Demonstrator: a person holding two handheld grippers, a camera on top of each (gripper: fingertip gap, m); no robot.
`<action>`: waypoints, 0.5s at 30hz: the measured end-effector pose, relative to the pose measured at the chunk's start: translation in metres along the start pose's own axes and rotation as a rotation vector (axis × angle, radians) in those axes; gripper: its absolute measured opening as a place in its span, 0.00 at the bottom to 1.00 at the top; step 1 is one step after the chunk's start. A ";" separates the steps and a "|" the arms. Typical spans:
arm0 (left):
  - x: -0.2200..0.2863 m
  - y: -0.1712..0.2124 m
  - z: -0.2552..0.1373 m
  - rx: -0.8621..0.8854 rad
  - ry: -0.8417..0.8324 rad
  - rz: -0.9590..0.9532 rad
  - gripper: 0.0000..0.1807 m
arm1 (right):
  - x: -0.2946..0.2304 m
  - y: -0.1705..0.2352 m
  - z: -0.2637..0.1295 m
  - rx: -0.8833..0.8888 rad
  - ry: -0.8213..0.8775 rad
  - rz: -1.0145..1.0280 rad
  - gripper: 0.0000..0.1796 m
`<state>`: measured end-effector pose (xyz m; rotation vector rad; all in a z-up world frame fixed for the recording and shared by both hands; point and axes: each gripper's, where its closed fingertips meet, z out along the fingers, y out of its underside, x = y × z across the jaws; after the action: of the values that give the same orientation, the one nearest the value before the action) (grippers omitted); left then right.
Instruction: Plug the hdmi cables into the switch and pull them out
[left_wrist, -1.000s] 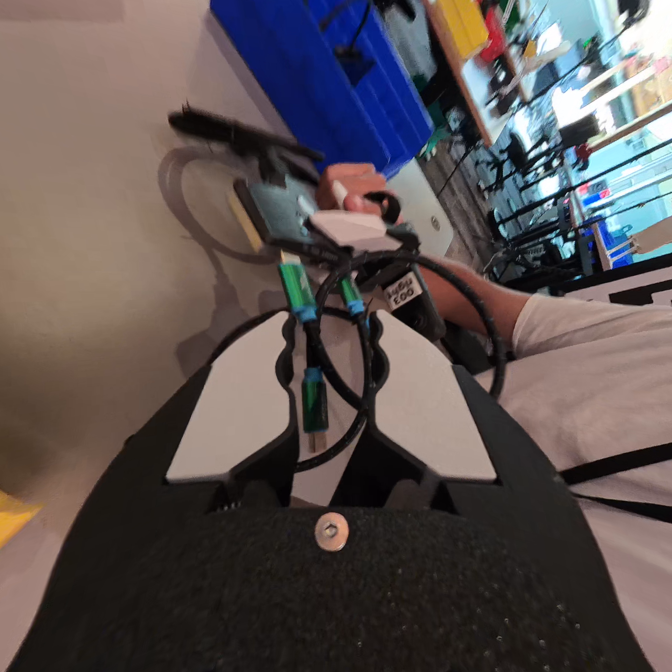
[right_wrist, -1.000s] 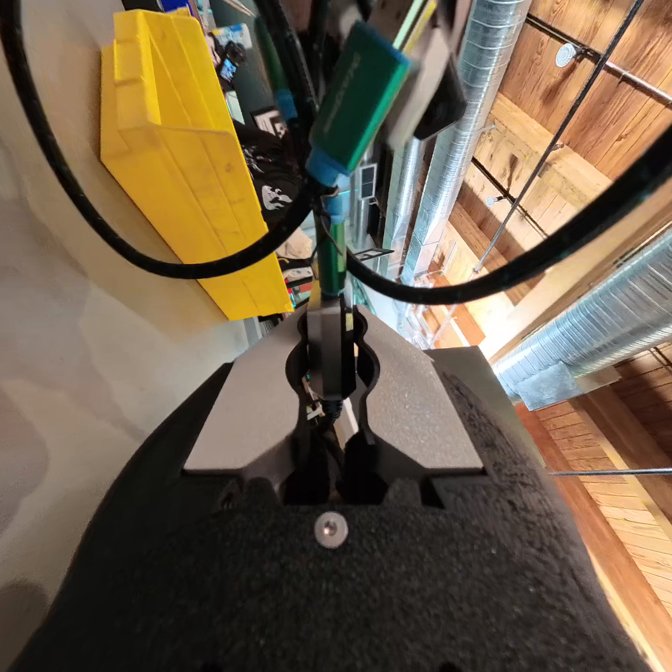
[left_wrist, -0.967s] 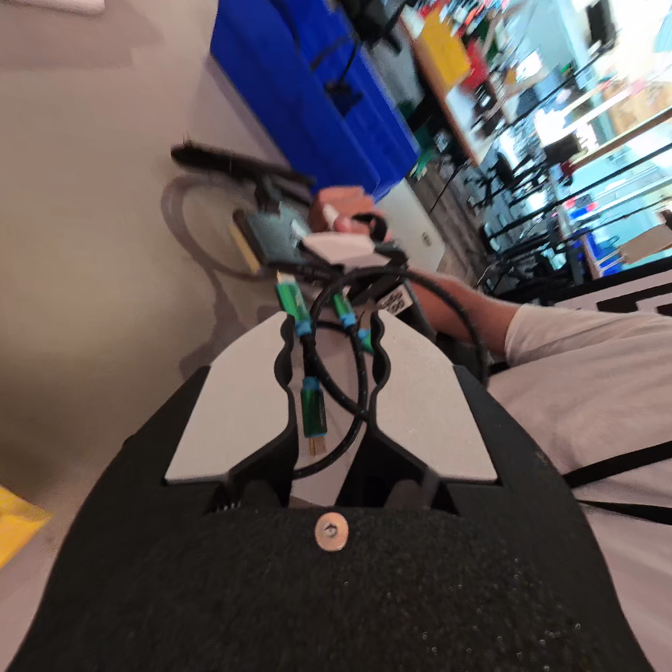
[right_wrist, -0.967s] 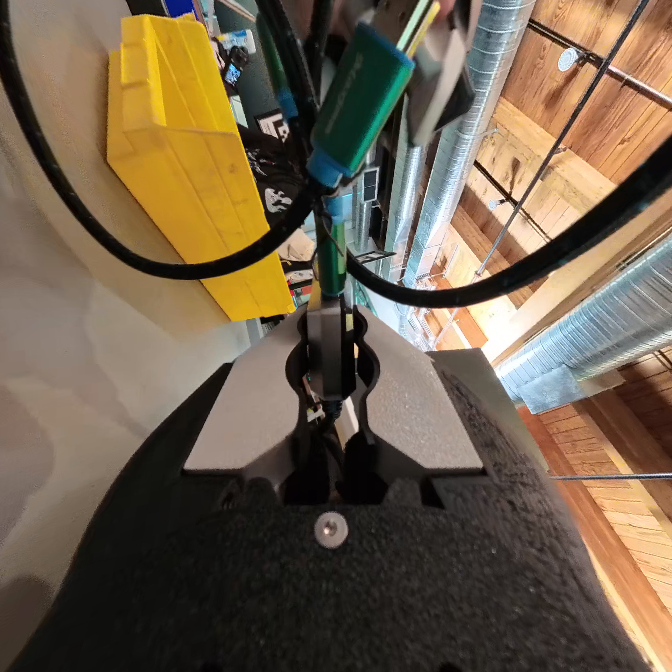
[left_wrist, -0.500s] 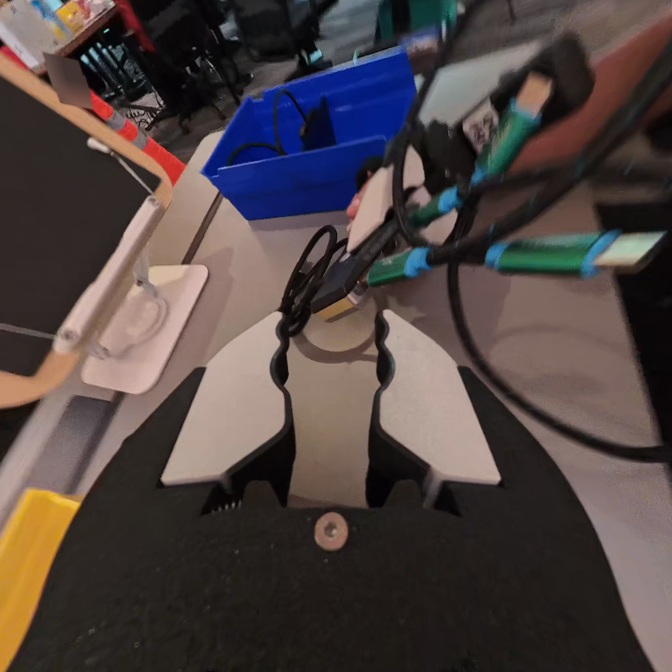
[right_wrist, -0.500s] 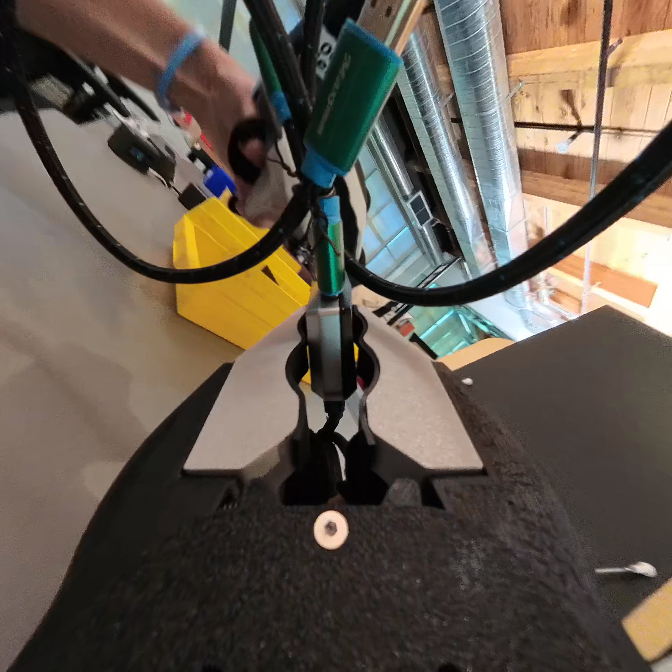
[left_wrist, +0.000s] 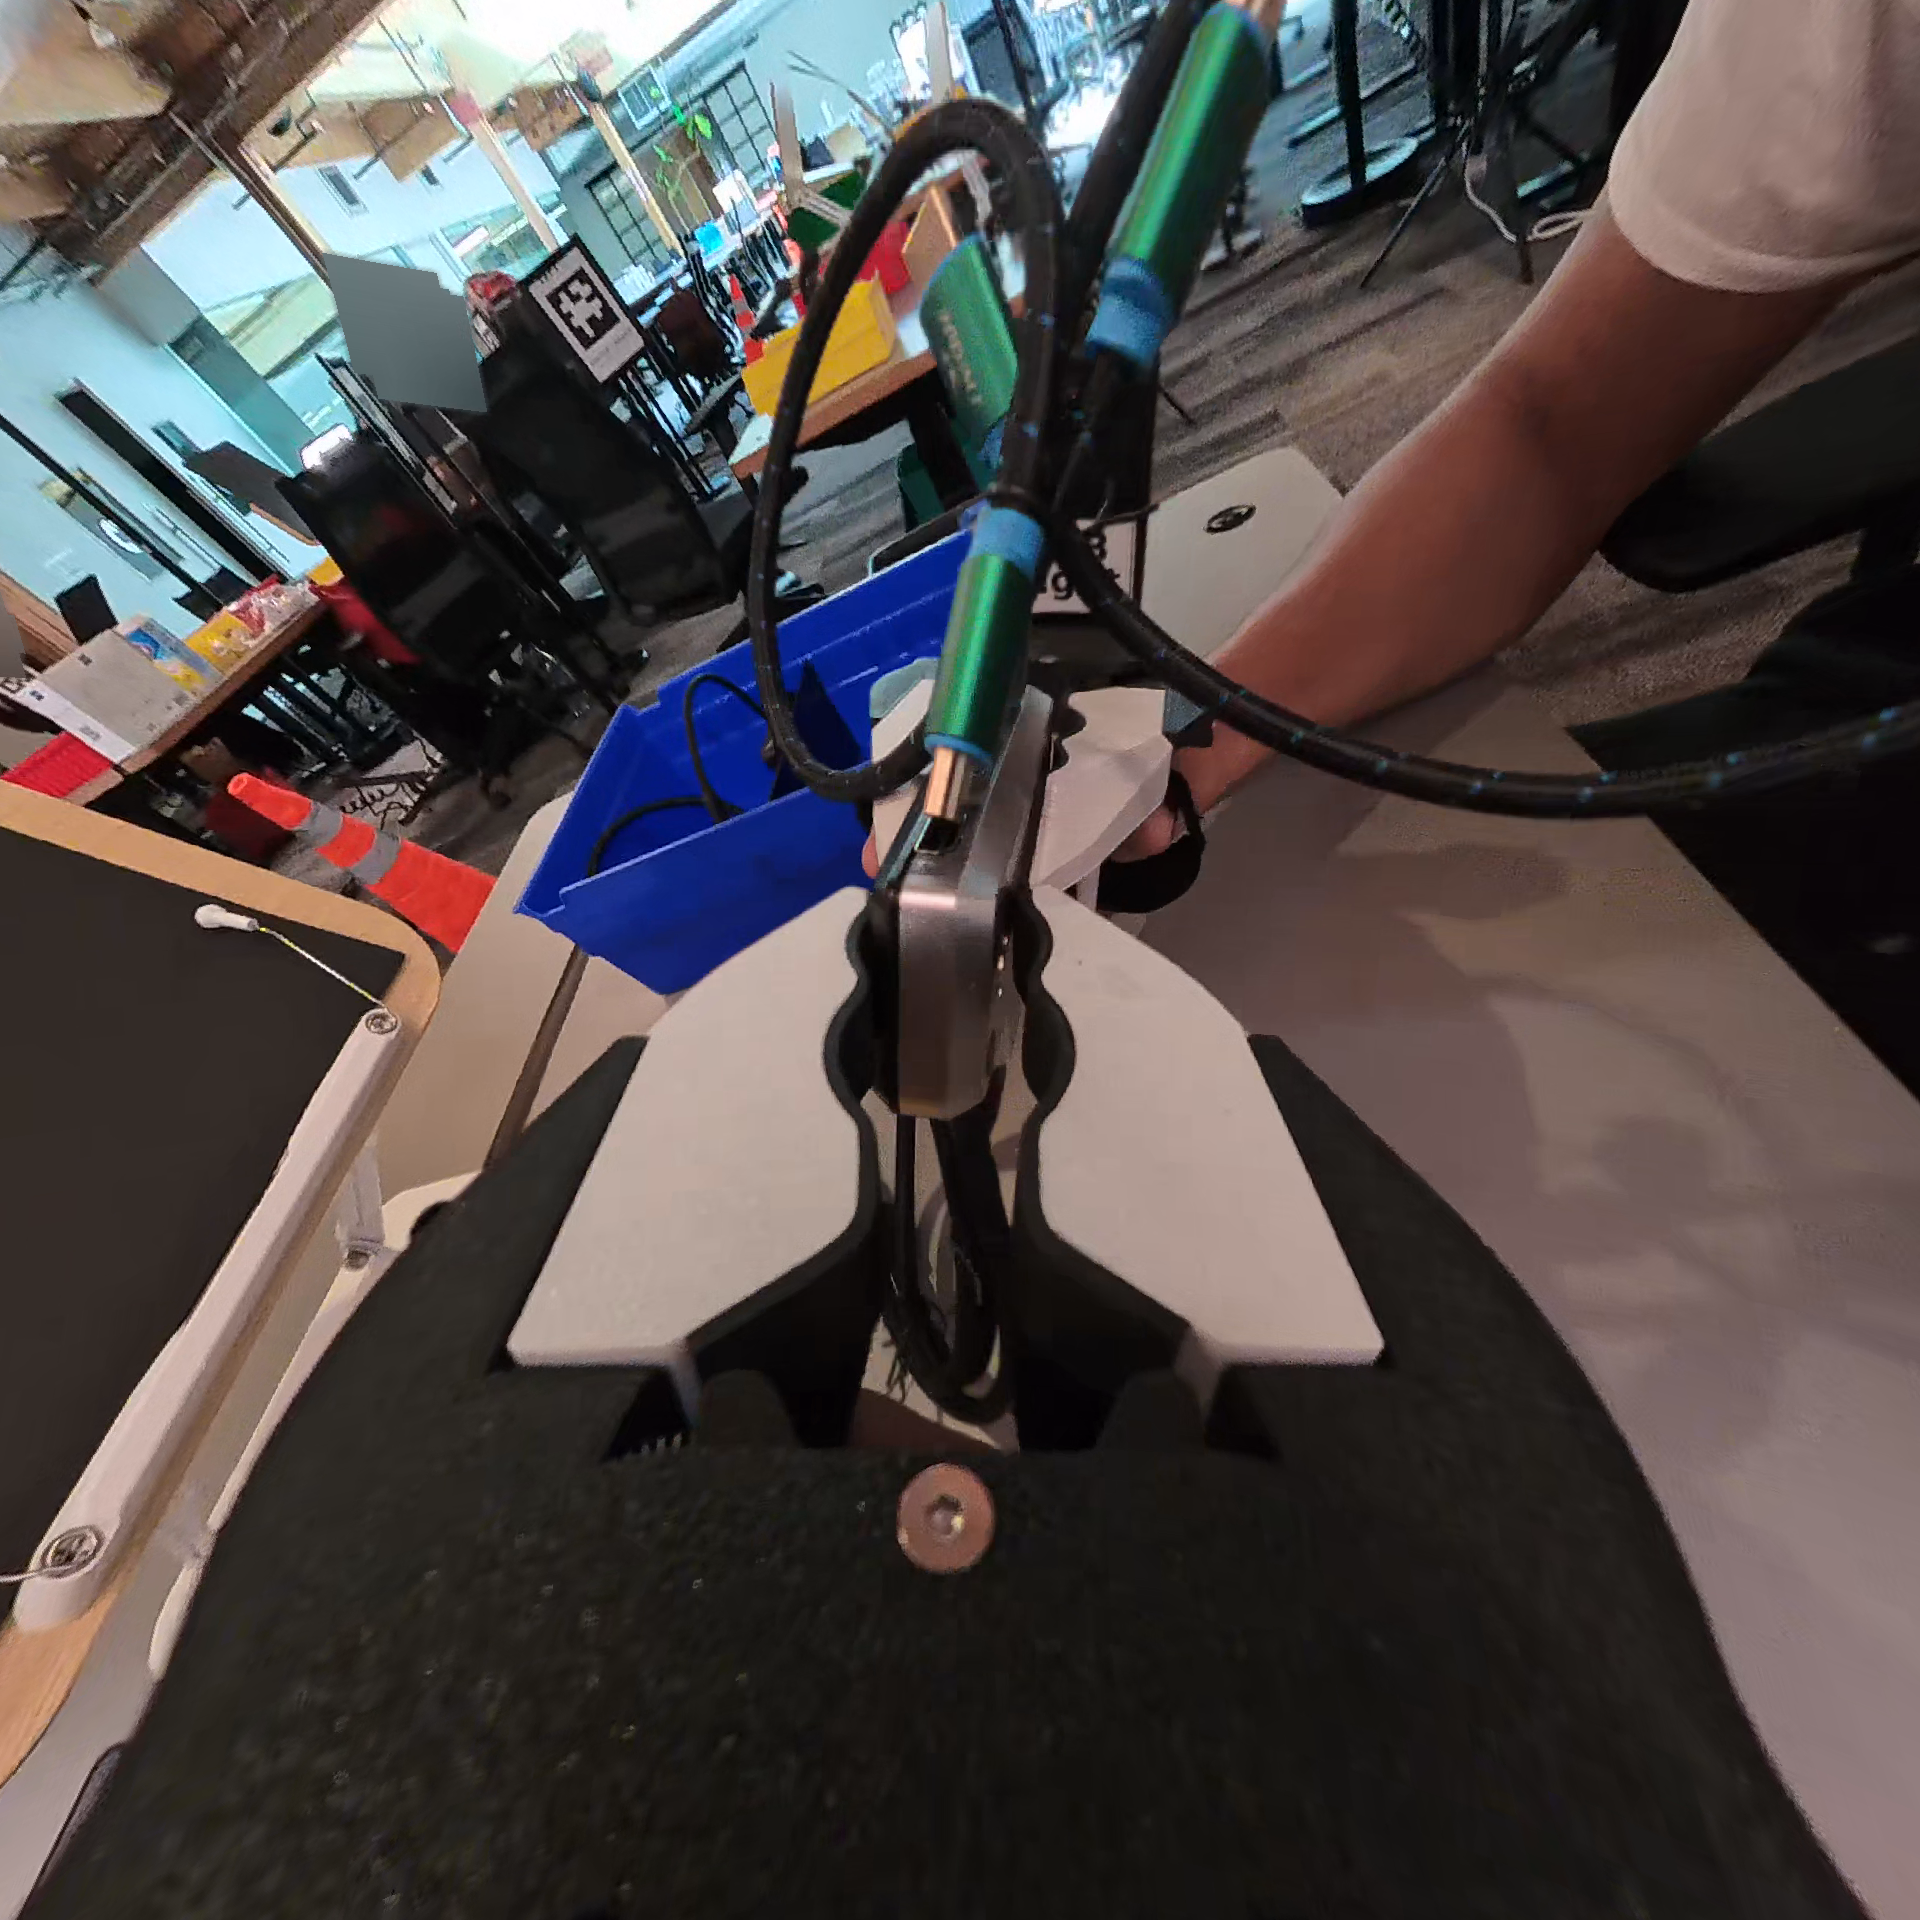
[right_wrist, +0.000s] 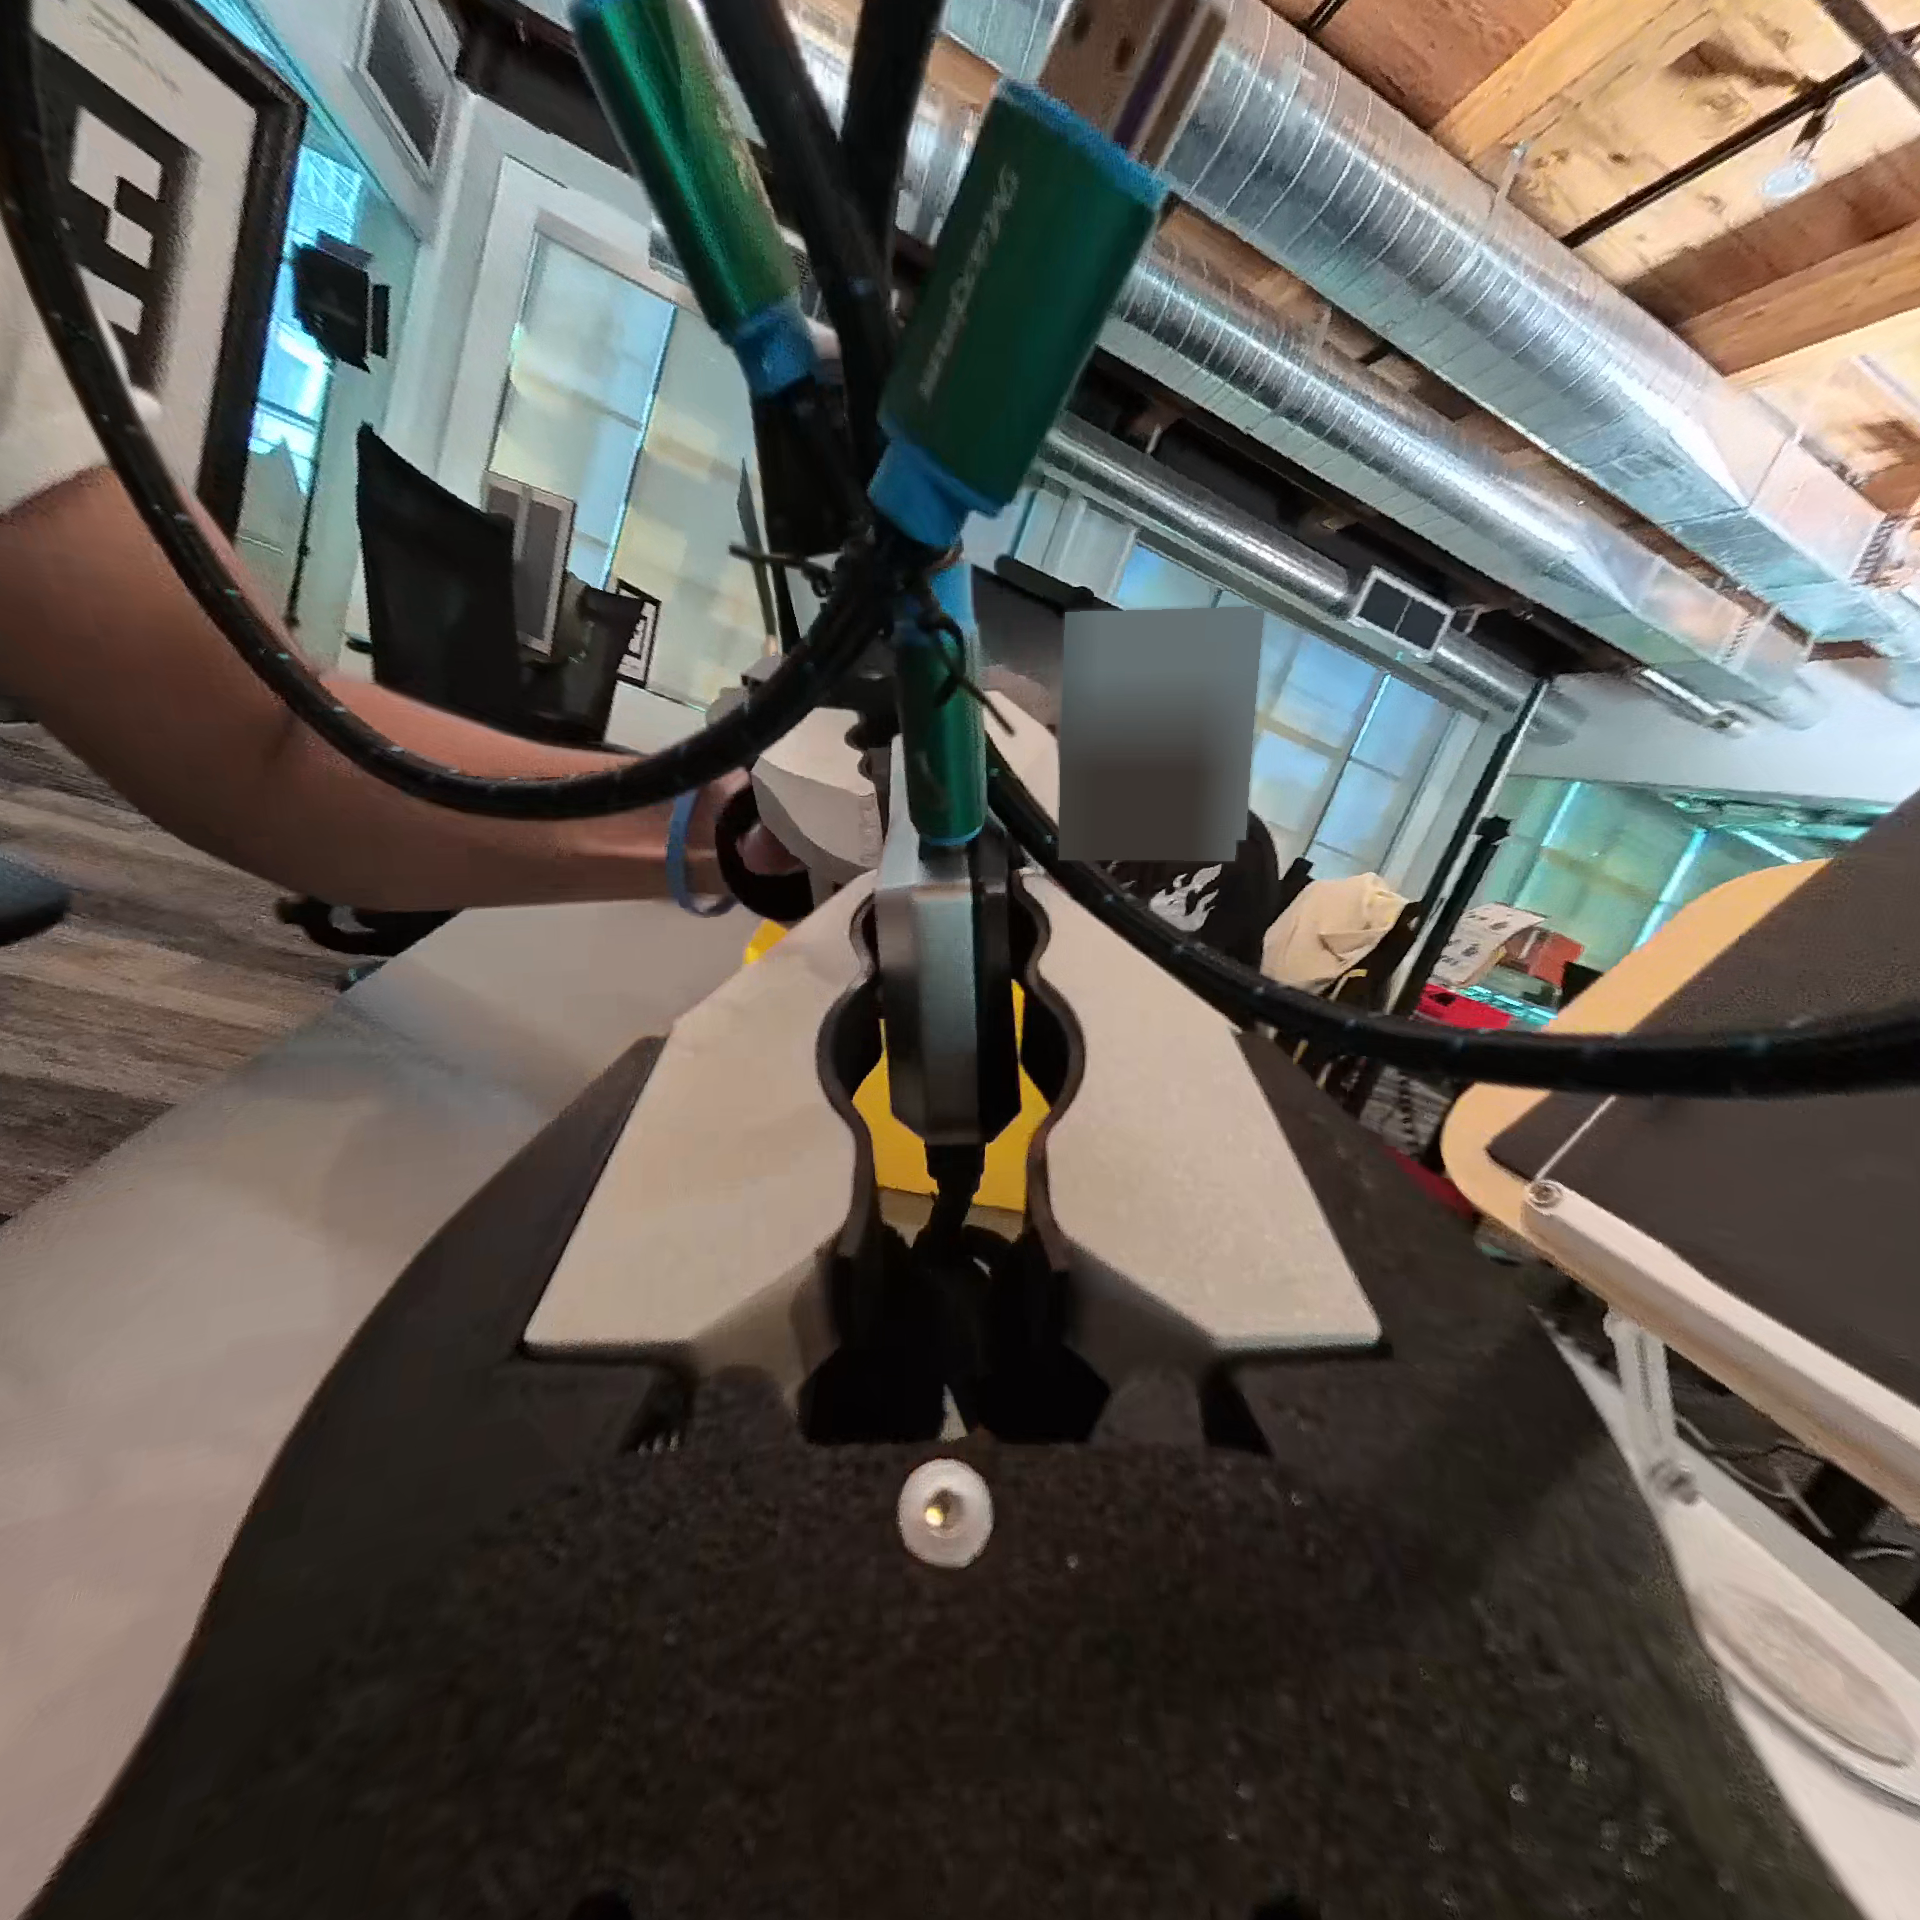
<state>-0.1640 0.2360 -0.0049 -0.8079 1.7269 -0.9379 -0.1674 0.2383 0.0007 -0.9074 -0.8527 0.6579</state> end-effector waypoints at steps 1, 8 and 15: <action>0.000 0.001 0.000 0.005 -0.009 0.004 0.12 | 0.000 0.000 -0.001 -0.007 -0.014 0.020 0.11; 0.002 0.015 0.004 -0.108 -0.183 0.180 0.12 | 0.005 0.026 -0.011 -0.151 -0.015 0.262 0.21; 0.012 0.034 0.007 -0.172 -0.275 0.289 0.12 | -0.005 0.069 -0.052 -0.443 0.222 0.426 0.29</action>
<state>-0.1640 0.2410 -0.0415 -0.7348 1.6408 -0.4659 -0.1344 0.2460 -0.0788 -1.5596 -0.6155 0.7272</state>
